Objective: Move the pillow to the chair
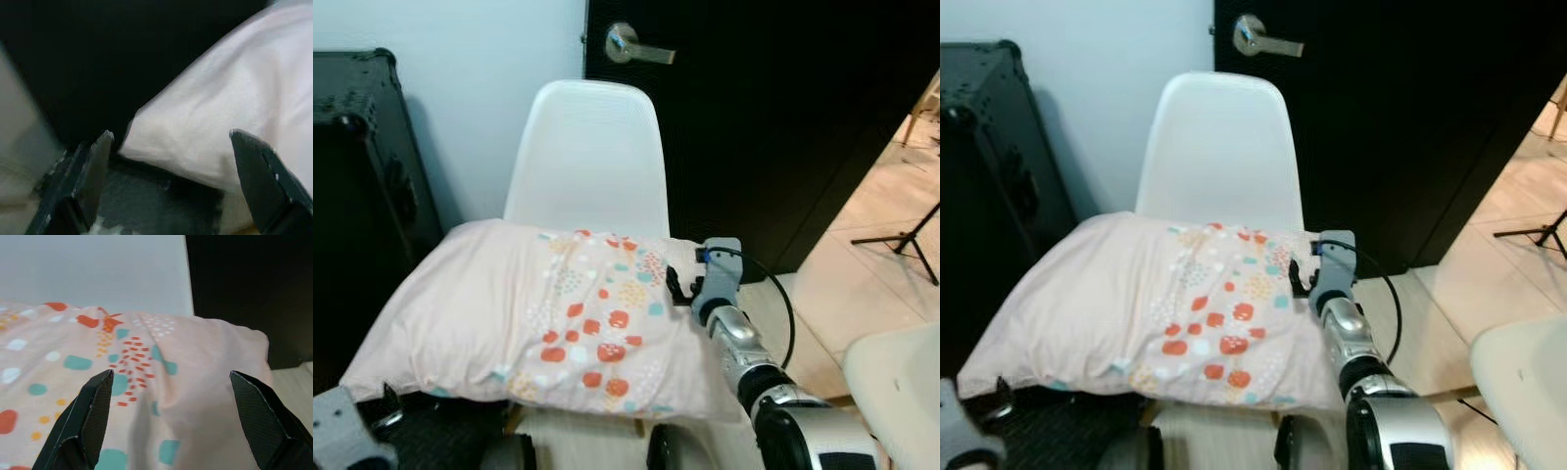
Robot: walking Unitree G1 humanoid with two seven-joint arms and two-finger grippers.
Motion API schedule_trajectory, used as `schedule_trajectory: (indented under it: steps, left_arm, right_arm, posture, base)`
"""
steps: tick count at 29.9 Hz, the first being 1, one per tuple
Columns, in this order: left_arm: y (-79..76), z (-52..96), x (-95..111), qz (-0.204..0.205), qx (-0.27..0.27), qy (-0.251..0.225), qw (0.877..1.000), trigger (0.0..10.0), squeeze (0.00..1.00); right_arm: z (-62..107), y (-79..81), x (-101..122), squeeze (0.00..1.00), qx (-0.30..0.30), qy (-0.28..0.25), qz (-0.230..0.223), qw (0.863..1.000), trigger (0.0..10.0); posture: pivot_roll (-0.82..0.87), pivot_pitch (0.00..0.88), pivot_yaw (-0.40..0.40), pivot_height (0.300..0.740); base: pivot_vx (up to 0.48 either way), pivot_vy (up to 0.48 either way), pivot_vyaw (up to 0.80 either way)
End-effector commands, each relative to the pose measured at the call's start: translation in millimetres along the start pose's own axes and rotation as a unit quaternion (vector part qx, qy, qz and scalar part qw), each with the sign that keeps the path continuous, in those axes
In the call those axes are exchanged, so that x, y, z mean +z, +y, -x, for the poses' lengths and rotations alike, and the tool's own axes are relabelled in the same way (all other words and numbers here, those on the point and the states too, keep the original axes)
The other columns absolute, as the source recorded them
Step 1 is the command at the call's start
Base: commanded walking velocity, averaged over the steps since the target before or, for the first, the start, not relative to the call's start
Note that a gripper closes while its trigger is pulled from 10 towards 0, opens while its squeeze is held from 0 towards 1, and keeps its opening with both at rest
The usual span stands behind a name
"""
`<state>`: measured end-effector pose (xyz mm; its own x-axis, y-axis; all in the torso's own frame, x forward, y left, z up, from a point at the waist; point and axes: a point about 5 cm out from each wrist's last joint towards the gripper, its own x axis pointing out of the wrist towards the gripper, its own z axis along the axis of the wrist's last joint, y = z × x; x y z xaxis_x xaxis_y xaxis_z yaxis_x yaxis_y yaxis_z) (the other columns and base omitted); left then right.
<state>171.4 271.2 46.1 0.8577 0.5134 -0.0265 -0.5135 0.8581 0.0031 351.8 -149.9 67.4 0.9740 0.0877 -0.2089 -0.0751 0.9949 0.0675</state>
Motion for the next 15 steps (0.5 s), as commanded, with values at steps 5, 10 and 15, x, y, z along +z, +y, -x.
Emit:
schedule_trajectory:
  steps: [5,10,15]
  left_arm:
    - [-75.5,-1.4,45,-0.006,-0.229,-0.099,0.968,10.0,0.00]
    - [-116.9,-19.8,67,-0.035,-0.311,-0.145,0.939,10.0,0.00]
    - [-131.3,-65.4,54,-0.126,-0.276,-0.088,0.949,10.0,0.00]
  right_arm:
    - [2.2,-4.1,-2,0.00,-0.007,-0.007,-0.014,1.000,10.0]
    - [2.6,-3.4,-2,0.00,-0.005,-0.011,-0.026,1.000,10.0]
    - [2.6,4.9,-2,0.00,0.028,-0.015,-0.042,0.999,10.0]
  posture:
    - [0.08,0.000,-0.148,0.602]
    - [0.08,0.000,-0.146,0.602]
    - [0.07,0.000,-0.140,0.602]
  base:
    - [0.000,0.000,0.00]
    - [0.000,0.000,0.00]
    - [0.000,0.000,0.00]
